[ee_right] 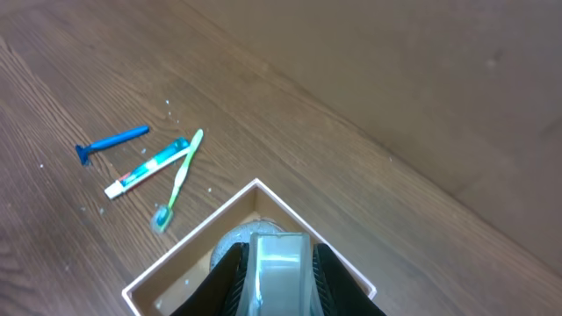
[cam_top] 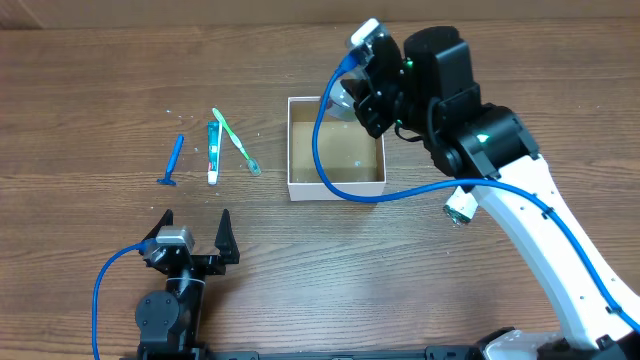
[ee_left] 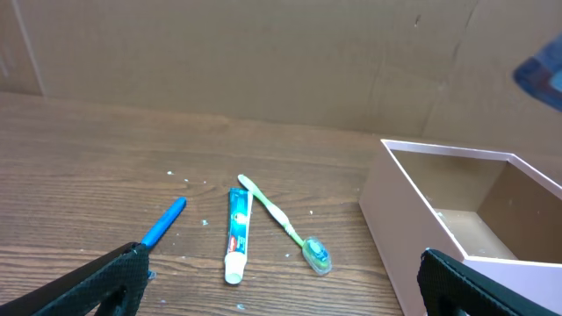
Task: Pack container
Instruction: 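Carry the soap bottle with the right gripper into the box and release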
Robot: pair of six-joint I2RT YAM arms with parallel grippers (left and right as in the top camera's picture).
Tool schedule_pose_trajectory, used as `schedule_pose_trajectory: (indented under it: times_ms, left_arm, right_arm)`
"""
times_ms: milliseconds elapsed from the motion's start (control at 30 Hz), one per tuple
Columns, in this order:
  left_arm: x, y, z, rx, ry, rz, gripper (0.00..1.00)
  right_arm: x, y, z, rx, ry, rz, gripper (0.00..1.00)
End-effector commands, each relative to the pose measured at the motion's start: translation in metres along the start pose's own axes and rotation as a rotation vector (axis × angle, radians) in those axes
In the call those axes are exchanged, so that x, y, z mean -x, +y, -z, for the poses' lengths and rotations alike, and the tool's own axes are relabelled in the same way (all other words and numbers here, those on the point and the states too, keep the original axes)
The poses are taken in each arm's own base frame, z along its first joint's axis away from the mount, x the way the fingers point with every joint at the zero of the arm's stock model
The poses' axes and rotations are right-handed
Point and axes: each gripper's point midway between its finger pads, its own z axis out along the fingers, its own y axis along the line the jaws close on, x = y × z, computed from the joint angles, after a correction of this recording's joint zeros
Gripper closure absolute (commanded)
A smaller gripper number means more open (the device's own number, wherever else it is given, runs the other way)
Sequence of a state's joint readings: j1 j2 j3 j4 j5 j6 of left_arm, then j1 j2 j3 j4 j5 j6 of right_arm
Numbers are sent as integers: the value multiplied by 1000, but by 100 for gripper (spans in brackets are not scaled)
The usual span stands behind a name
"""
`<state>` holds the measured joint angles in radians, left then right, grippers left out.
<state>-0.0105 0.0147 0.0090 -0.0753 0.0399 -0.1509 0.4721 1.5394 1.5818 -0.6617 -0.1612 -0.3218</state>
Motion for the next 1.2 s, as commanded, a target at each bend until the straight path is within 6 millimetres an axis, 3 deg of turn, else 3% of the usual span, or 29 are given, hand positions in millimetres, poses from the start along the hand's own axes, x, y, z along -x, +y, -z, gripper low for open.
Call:
schedule_pose_trajectory:
  times_ms: [0, 167, 400, 1000, 1167]
  left_arm:
    - [1, 4, 0, 16, -9, 4, 0]
    - [1, 4, 0, 16, -9, 4, 0]
    - [1, 4, 0, 16, -9, 4, 0]
    - [1, 4, 0, 16, -9, 4, 0]
    - [1, 4, 0, 16, -9, 4, 0]
  right_arm:
    - [5, -3, -21, 0, -11, 29, 96]
    - [-16, 8, -62, 93, 32, 115, 96]
    - [-39, 10, -100, 121, 71, 131, 96]
    - [-72, 18, -149, 166, 119, 151, 96]
    - [-73, 26, -156, 176, 112, 161, 96]
